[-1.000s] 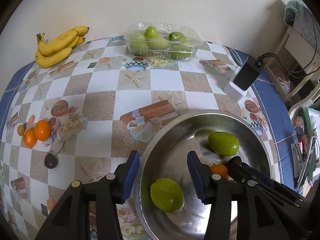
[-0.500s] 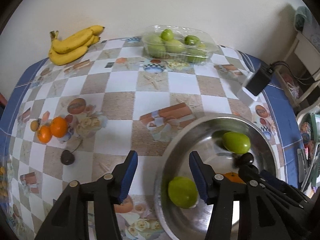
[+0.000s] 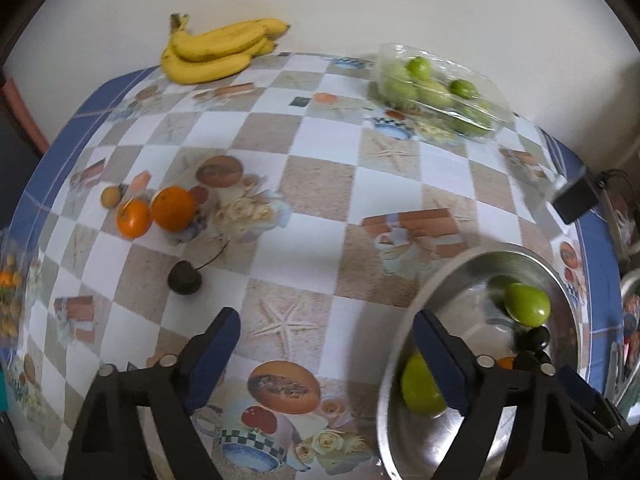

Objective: Organize fruits
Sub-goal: 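Withdraw both open grippers from the bowl toward the remaining fruit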

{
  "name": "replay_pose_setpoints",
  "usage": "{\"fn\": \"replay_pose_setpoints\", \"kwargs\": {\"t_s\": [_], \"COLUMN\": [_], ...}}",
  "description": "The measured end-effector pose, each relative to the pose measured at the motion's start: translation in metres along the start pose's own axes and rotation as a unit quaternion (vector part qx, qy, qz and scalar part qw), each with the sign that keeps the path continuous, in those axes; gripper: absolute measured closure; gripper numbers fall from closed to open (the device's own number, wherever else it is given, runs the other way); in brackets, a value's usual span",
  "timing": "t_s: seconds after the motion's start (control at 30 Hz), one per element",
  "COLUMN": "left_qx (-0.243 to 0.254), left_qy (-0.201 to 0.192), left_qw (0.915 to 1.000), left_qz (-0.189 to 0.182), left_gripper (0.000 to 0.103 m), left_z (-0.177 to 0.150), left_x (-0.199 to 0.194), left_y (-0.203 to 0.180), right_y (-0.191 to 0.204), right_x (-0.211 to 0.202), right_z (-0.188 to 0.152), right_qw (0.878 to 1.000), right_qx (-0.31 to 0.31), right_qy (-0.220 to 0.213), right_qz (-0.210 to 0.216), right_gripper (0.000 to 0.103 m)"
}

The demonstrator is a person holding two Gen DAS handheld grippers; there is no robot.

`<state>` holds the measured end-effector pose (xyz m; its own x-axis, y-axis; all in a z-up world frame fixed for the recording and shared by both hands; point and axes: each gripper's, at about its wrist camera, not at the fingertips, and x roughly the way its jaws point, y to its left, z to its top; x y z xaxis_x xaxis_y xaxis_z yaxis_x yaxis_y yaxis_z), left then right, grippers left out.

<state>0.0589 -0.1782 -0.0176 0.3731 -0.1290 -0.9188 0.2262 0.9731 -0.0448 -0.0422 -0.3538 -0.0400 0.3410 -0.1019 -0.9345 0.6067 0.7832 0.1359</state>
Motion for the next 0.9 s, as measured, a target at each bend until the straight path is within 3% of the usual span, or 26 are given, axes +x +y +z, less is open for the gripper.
{"fn": "replay_pose_setpoints", "kwargs": {"t_s": [0.1, 0.17, 0.47, 0.6, 0.9], "left_qx": [-0.016, -0.030, -0.058, -0.079, -0.103], "left_qy": [0.005, 0.008, 0.004, 0.003, -0.007], "left_qw": [0.9998, 0.9995, 0.9982, 0.9967, 0.9942], "left_qz": [0.004, 0.005, 0.017, 0.021, 0.030], "left_gripper": [0.006, 0.000, 0.000, 0.000, 0.000], "left_z": [-0.001, -0.002, -0.005, -0.005, -0.005], "left_x": [0.003, 0.006, 0.008, 0.007, 0.002], "left_y": [0.008, 0.014, 0.028, 0.036, 0.050], "right_y": [0.002, 0.003, 0.007, 0.008, 0.009], "right_x": [0.003, 0.005, 0.008, 0.009, 0.007], "right_z": [0.000, 0.000, -0.005, -0.006, -0.006], "right_qw": [1.000, 1.000, 1.000, 1.000, 1.000], "right_qx": [-0.006, -0.010, -0.018, -0.018, -0.019], "right_qy": [0.004, 0.008, 0.009, 0.009, 0.005], "right_qz": [-0.007, -0.008, -0.007, -0.006, -0.011], "right_gripper": [0.025, 0.018, 0.014, 0.002, 0.002]}}
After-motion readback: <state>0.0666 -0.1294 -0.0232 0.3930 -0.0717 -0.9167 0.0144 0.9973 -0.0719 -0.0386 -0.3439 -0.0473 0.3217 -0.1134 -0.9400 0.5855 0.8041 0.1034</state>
